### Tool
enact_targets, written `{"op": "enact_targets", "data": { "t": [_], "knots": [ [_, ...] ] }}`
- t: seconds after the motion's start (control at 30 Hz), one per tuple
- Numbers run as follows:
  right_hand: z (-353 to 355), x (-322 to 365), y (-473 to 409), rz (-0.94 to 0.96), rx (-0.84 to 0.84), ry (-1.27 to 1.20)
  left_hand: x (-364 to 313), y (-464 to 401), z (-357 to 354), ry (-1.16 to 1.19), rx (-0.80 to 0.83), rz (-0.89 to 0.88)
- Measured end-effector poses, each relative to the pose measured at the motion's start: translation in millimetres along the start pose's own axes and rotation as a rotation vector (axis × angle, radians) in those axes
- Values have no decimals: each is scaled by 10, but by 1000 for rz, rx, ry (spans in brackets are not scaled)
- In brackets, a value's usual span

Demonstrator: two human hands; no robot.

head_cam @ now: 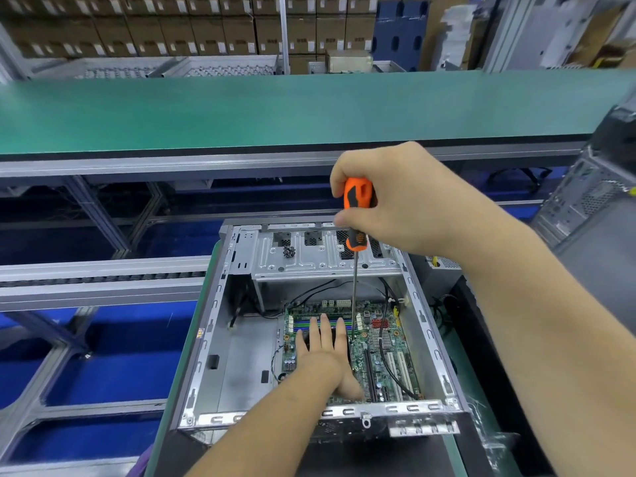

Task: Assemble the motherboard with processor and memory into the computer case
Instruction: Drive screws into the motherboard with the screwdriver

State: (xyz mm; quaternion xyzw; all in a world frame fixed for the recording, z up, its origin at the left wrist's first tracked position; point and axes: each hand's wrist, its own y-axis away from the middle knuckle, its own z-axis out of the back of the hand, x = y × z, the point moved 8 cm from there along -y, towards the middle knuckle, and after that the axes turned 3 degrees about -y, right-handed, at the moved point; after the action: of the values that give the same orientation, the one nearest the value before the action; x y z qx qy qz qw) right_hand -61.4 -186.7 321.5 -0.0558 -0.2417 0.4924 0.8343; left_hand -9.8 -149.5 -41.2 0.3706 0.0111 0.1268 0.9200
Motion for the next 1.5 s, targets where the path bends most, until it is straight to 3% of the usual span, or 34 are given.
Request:
{"op": "enact_targets", "data": {
  "t": [0.17, 0.4, 0.5, 0.67, 0.83, 1.0, 1.17, 1.33, 1.43, 1.5],
  "knots": [
    [-51, 121, 20, 102, 157, -77, 14, -6, 0, 9, 1, 5],
    [-31, 5, -9, 5, 82, -47, 20, -12, 0, 12, 1, 8],
    [62, -80, -47, -108, 136, 120, 21, 2, -2, 10, 2, 6],
    [131, -238, -79, -294, 211, 658, 14, 25, 5, 8, -2, 21],
    [-2, -45, -66, -102, 465, 303, 3, 23, 13, 12, 4, 32],
    [-6, -167, -140, -192, 364, 638, -1, 31, 10, 9, -4, 25],
    [21, -13, -41, -141, 539, 403, -4, 27, 18, 18, -10, 19],
    [-23, 108, -148, -135, 389, 583, 2, 48, 14, 16, -14, 20],
    [-85, 111, -95, -90, 541, 512, 10, 55, 24, 9, -15, 18],
    [-42, 88, -84, -101, 545, 452, 3, 37, 30, 12, -12, 14]
  ]
}}
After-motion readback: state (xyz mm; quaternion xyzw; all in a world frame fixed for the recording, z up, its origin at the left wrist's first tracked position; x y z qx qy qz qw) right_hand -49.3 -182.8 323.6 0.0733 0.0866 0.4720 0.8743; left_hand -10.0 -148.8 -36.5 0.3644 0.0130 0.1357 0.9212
